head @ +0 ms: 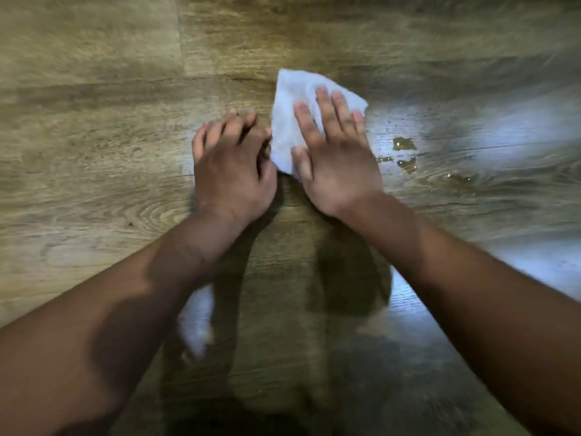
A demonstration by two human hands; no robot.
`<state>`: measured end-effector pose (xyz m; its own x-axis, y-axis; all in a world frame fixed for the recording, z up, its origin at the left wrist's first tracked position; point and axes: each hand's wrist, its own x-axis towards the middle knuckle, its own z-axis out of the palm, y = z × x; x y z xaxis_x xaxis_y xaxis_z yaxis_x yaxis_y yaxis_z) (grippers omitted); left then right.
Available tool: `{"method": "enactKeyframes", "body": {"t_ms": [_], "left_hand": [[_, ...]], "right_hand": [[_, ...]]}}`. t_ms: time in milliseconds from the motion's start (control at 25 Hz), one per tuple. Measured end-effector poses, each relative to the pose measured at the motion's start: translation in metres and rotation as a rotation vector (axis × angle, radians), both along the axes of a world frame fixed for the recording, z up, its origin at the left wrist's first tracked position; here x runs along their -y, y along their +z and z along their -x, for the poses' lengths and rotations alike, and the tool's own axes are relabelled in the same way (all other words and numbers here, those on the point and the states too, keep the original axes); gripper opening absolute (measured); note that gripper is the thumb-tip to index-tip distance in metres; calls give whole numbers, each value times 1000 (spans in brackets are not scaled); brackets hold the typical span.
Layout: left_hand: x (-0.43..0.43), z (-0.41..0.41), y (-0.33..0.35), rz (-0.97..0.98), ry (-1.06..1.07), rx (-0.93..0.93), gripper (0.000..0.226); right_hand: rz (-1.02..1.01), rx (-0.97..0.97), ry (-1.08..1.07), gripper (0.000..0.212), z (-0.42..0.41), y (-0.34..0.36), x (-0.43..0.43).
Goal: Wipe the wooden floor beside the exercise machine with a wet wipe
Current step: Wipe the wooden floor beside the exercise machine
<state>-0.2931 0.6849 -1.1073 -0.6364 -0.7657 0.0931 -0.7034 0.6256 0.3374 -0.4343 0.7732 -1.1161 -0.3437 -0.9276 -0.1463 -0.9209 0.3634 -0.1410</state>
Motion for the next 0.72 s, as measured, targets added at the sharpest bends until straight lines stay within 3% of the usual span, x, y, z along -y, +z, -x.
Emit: {"method": "enactKeyframes", "body": {"t_ms": [200, 360, 560, 720], "left_hand": [[17, 18, -9, -1, -124, 42, 54], [18, 14, -12, -18, -151, 59, 55], [16, 15, -11, -27, -143, 0, 53], [21, 14, -12, -7, -160, -1, 55]], "right_hand": [[20, -19, 34, 60, -23, 0, -72], [27, -86, 105, 63, 16, 0, -18], [-35, -41, -44, 62, 62, 4, 53], [63, -14, 23, 55, -10, 9, -48]]}}
